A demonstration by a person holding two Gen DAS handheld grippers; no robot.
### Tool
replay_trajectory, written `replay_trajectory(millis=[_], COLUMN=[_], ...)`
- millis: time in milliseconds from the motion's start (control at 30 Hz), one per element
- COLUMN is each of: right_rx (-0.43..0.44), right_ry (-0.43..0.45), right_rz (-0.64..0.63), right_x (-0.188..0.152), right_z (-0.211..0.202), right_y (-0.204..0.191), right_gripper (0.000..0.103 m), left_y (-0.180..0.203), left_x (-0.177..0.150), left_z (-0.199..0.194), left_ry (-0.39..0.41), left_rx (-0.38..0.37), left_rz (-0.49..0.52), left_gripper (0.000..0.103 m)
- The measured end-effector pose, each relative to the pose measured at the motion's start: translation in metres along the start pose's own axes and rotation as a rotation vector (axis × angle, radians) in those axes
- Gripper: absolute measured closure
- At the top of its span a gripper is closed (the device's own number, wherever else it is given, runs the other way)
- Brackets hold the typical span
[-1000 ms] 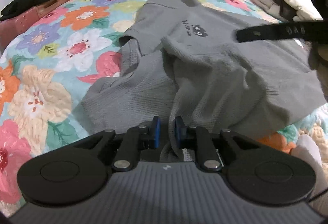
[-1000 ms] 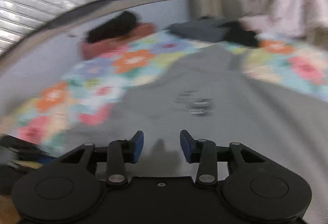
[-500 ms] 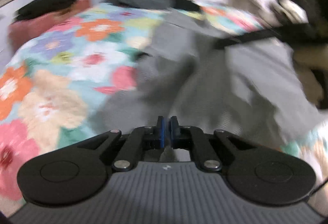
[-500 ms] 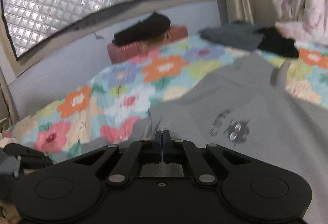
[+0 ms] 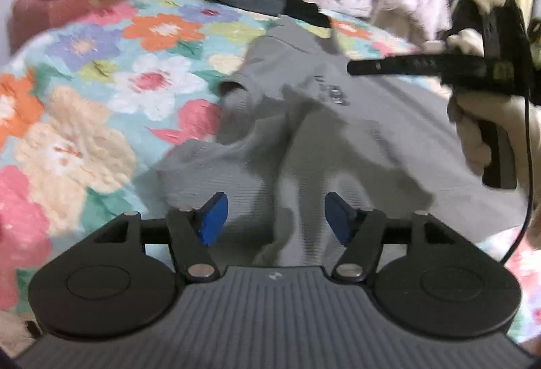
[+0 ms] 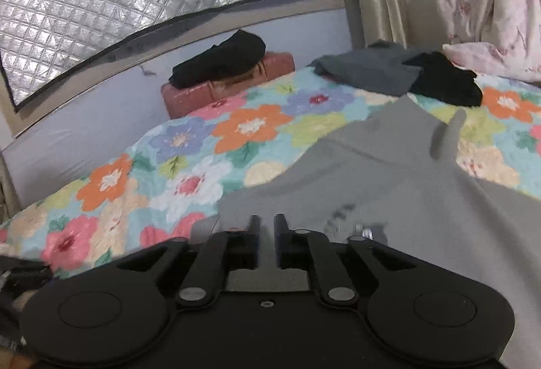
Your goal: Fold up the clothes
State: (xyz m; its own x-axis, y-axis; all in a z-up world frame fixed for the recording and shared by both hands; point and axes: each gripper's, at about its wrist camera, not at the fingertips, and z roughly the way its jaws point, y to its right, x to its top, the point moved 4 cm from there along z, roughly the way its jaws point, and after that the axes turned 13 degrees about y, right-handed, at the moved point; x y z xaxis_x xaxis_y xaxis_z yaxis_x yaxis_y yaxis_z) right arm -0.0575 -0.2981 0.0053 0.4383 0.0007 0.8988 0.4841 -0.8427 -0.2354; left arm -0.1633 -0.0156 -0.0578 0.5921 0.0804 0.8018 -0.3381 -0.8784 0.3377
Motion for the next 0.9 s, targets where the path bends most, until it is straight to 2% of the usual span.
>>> replay_trajectory(millis=[33,67,133,167,200,233,267,300,367,433,467,567,633,700,800,900], right_rx=[0.004,-0.001,-0.005,-0.002,-0.001,-0.002,-0.014,-0.023,-0.041,-0.039,-0.042,-0.061,-0.066,-0.077,-0.107,-0.095], right_ry=[-0.008,-0.022,-0.041,-0.051,-0.068,-0.087,-0.112,-0.137,-0.168,-0.202,-0.228,-0.291,-0.301,-0.3,-0.268,-0.19], right_rz=[-0.003,-0.002,0.015,0.025,0.035,0.046,0.06,0.075,0.11,0.149,0.16,0.122,0.087,0.084,0.066,0.043], right_x=[-0.004,-0.011,-0.026,-0.034,-0.041,-0.048,-0.056,-0.062,-0.072,-0.081,-0.087,-0.105,-0.112,-0.111,-0.097,-0.067], right_z=[-0.01,-0.022,-0.041,-0.05,-0.056,-0.062,-0.066,-0.068,-0.07,-0.065,-0.062,-0.056,-0.057,-0.059,-0.062,-0.065], right_y=[0.0,0.001,0.007,0.011,0.016,0.022,0.027,0.032,0.04,0.043,0.044,0.039,0.035,0.034,0.031,0.021], right_gripper=[0.059,0.051,0.051,0.051,0.051,0.051,0.051,0.051,0.051,0.049,0.045,0.045,0.045,0.045,0.045,0.045], left_y=[-0.002,-0.004,-0.007,-0.007,-0.005,-0.004,-0.002,-0.001,0.003,0.004,0.003,0.0,-0.004,-0.009,-0.015,-0.018], left_x=[-0.003,-0.007,-0.013,-0.015,-0.015,-0.015,-0.016,-0.016,-0.012,-0.008,-0.005,-0.004,-0.006,0.001,0.026,0.059], left_z=[0.005,0.013,0.028,0.031,0.032,0.033,0.035,0.034,0.027,0.017,0.013,0.003,-0.001,-0.003,-0.006,0.001], left_ry=[-0.033,-0.065,-0.123,-0.134,-0.137,-0.14,-0.143,-0.135,-0.082,-0.024,0.004,0.002,-0.024,-0.032,0.02,0.075], left_rx=[-0.03,-0.038,-0.038,-0.046,-0.057,-0.069,-0.08,-0.083,-0.038,0.049,0.093,0.251,0.293,0.273,0.216,0.177], left_rz=[-0.036,-0.056,-0.081,-0.077,-0.067,-0.057,-0.047,-0.036,0.013,0.048,0.057,0.089,0.097,0.043,0.006,0.027], left_gripper=[0.016,0.011,0.014,0.025,0.042,0.078,0.093,0.093,0.093,0.093,0.093,0.094,0.094,0.093,0.089,0.062])
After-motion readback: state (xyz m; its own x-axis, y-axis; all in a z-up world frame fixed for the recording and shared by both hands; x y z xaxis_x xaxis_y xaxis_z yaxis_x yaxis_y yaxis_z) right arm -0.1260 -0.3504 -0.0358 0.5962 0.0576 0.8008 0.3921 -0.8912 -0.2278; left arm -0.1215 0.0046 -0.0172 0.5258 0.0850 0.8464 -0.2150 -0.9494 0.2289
